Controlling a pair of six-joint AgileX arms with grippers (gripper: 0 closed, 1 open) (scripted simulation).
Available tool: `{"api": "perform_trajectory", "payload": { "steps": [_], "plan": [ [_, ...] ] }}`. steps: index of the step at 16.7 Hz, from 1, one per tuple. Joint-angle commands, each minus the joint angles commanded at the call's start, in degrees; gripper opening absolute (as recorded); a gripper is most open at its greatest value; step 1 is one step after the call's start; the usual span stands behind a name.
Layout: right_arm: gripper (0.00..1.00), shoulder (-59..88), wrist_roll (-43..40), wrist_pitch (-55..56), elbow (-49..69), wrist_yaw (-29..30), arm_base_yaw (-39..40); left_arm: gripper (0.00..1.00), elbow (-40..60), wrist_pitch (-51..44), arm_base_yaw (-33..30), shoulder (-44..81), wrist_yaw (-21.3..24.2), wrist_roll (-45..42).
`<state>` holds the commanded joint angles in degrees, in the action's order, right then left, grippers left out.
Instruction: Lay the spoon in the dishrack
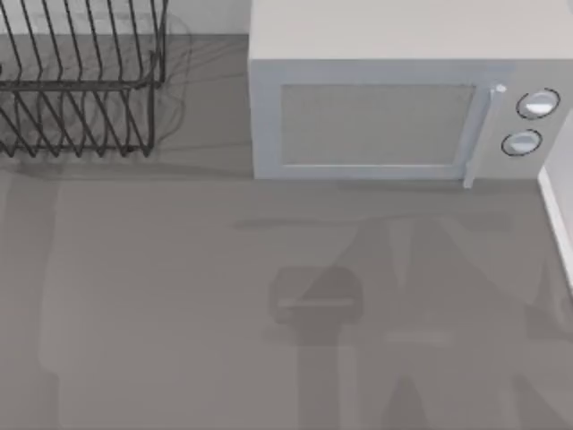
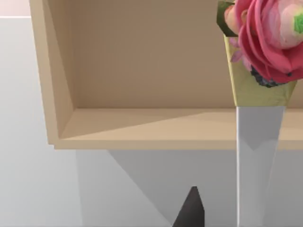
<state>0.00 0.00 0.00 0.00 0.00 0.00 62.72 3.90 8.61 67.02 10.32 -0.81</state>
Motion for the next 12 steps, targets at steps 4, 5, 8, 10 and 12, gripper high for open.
{"api": "perform_trajectory", "payload": {
  "steps": [4,5,8,10,12],
  "plan": [
    [1.0,0.0,0.0,0.0,0.0,0.0,0.0,0.0,-3.2,18.8,-1.7,14.8,-1.6,-0.3],
    [1.0,0.0,0.0,0.0,0.0,0.0,0.0,0.0,-4.2,23.6,-2.2,18.3,-2.0,-0.3],
    [1.0,0.0,0.0,0.0,0.0,0.0,0.0,0.0,-7.1,35.6,-3.6,27.0,-3.2,-0.3],
    [1.0,0.0,0.0,0.0,0.0,0.0,0.0,0.0,-8.7,40.7,-4.3,31.1,-3.8,-0.2],
    [1.0,0.0,0.0,0.0,0.0,0.0,0.0,0.0,-9.6,43.3,-4.7,33.3,-4.2,-0.1]
  ]
}}
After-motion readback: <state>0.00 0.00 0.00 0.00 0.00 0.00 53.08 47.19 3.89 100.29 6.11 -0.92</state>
